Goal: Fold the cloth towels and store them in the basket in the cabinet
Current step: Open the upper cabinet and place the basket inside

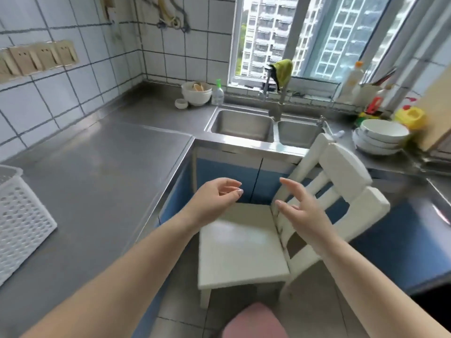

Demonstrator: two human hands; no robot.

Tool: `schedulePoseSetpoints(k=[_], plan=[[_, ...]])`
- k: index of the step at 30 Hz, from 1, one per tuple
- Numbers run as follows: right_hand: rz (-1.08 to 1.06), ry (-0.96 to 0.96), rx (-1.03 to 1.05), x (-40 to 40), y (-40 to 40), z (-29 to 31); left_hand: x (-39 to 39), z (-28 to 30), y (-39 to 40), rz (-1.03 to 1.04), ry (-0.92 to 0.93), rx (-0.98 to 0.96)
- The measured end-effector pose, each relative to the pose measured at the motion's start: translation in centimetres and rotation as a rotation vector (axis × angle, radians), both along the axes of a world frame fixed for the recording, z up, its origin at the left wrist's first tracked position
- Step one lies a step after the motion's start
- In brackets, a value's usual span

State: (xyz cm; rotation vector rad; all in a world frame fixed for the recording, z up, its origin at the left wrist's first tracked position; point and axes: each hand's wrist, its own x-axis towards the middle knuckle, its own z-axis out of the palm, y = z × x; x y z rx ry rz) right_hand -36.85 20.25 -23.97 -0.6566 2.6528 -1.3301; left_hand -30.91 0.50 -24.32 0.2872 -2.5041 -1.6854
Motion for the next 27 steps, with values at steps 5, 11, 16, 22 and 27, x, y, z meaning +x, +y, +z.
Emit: schedulePoseSetpoints(k=[5, 11, 16, 22, 27], plan=[[-0.239, -0.021, -0.033, 4.4, 6.6, 0.2, -0.3, 0.6, 5.5, -0.248, -0.023, -0.015], [-0.483, -0.024, -0.099, 10.3, 13.1, 0.4, 0.1, 1.5, 12.6, -0.475, -0.042, 0.028], [-0.685, -0.01, -0.16, 14.1, 18.4, 1.4, 0.1, 1.9, 19.3, -0.637, -0.031, 0.075], [-0.9, 0.042, -0.163, 18.7, 26.6, 3.2, 0.3, 2.5, 29.7, -0.849, 0.002, 0.048], [-1.018, 0.097, -0.159, 21.0, 34.6, 4.8, 0.7, 4.5, 38.5, -0.987, 0.059, 0.023]])
